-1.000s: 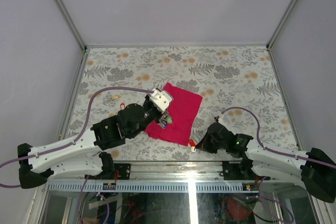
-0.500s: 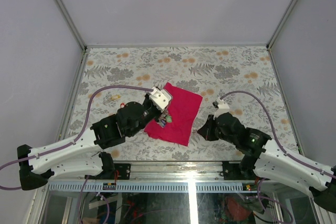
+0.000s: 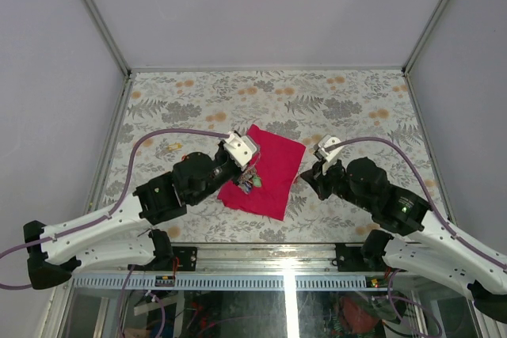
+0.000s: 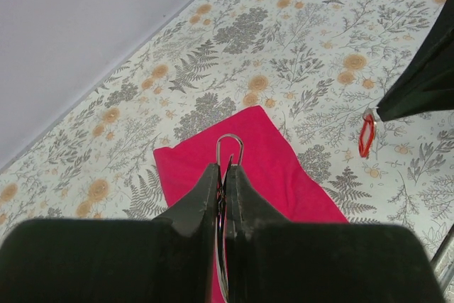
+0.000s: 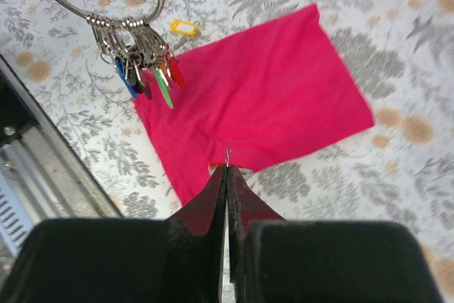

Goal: Put the keys on the keyring

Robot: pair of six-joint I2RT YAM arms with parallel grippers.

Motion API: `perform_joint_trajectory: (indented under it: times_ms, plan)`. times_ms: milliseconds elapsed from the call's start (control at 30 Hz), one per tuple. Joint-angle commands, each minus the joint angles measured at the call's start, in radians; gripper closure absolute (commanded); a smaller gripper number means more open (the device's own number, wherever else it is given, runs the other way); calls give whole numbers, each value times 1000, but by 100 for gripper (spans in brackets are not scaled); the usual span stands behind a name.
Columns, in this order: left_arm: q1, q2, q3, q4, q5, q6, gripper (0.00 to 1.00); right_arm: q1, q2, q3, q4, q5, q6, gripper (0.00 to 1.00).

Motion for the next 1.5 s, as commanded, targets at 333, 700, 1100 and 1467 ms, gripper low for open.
perform_joint_trajectory:
  times_ms: [333,700,1100,1467]
  plan:
    - [10,54,162,45,103,36,100,8,41,180,167,-139,-443,100]
    - [8,56,148,70,121,41,100,9,93,219,283,-270,-520,100]
    - [13,67,129,73,104,35,100,8,127,218,327,-365,-639,100]
    - [18,78,131,72,113,34,100,9,181,242,340,-362,-660,100]
